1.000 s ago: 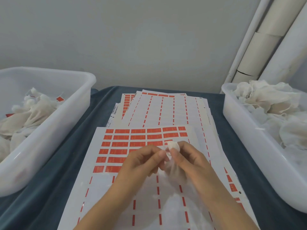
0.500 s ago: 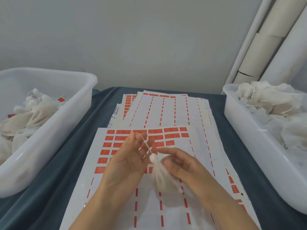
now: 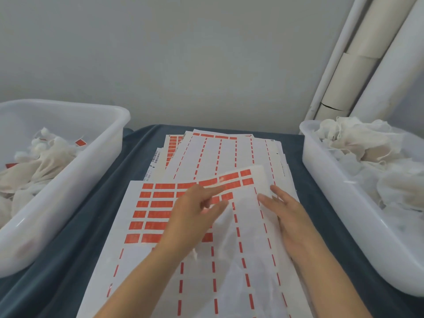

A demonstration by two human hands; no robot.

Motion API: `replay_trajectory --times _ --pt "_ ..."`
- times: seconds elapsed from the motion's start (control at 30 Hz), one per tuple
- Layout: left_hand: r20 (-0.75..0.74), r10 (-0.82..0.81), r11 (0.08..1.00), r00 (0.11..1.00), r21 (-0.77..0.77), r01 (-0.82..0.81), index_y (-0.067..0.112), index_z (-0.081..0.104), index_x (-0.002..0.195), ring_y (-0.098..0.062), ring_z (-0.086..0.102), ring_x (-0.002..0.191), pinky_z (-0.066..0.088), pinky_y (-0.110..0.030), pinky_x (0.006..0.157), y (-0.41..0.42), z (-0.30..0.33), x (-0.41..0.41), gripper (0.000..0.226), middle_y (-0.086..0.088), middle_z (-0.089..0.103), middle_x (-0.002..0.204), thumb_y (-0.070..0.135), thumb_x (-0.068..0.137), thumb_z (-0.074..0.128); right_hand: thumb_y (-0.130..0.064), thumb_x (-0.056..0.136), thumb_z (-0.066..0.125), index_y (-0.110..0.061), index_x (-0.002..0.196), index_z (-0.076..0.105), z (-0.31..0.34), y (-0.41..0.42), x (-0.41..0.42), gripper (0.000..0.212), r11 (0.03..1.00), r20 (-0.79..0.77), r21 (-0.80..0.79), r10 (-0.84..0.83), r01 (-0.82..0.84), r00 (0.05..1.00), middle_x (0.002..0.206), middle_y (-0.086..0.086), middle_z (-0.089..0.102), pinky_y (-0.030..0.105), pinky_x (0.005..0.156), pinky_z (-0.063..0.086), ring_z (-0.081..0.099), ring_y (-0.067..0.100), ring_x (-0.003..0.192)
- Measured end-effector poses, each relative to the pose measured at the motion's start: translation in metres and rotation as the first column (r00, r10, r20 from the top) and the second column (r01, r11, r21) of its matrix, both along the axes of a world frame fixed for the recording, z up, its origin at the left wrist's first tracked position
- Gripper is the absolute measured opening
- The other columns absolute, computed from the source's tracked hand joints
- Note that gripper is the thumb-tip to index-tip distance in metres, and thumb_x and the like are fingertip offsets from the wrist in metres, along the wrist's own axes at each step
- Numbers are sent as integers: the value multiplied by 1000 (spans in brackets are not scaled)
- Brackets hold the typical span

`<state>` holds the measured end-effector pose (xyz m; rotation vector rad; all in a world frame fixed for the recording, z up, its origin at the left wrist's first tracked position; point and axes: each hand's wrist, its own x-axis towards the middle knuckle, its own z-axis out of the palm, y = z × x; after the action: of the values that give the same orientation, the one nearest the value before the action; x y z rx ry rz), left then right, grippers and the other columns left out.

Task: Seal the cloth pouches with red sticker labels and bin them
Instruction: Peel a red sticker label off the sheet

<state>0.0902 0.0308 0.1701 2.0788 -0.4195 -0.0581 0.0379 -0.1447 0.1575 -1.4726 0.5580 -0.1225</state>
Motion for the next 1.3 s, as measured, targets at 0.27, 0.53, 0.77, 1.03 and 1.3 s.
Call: replay_trajectory --times 0.27,0.53,0.77,1.03,1.3 --pt "163 -9 985 987 173 -19 37 49 128 -1 41 92 37 -13 83 -26 -22 4 41 22 38 100 43 88 53 -21 79 70 -25 112 60 -2 3 -3 35 973 -69 56 228 -224 971 99 5 72 53 85 52 68 32 91" --pt "281 19 999 960 26 -28 34 63 113 10 46 81 37 2 66 -13 -19 3 30 35 37 87 34 82 62 -25 82 66 -29 114 58 -1 5 -7 33 958 -5 54 281 -280 960 99 4 72 50 81 55 70 27 88" --pt "338 3 1000 941 2 -4 26 68 107 5 49 76 40 1 72 -9 -12 0 27 33 41 83 29 80 65 -32 79 67 -36 113 54 -1 12 -8 36 961 34 -71 269 -267 962 95 -7 72 43 78 58 70 19 85" --pt "303 -42 997 952 -54 61 23 73 96 3 53 77 41 -1 71 0 -5 5 20 28 52 74 23 76 69 -52 61 65 -46 111 50 0 18 -9 53 950 53 -161 279 -268 959 97 -17 69 41 82 57 69 13 87" --pt "356 -80 990 931 -78 115 24 72 95 7 52 81 41 0 67 4 -1 6 32 28 50 73 38 69 60 -49 64 64 -44 110 50 -1 17 -9 49 948 55 -152 289 -278 956 92 -16 70 36 77 58 69 9 84"
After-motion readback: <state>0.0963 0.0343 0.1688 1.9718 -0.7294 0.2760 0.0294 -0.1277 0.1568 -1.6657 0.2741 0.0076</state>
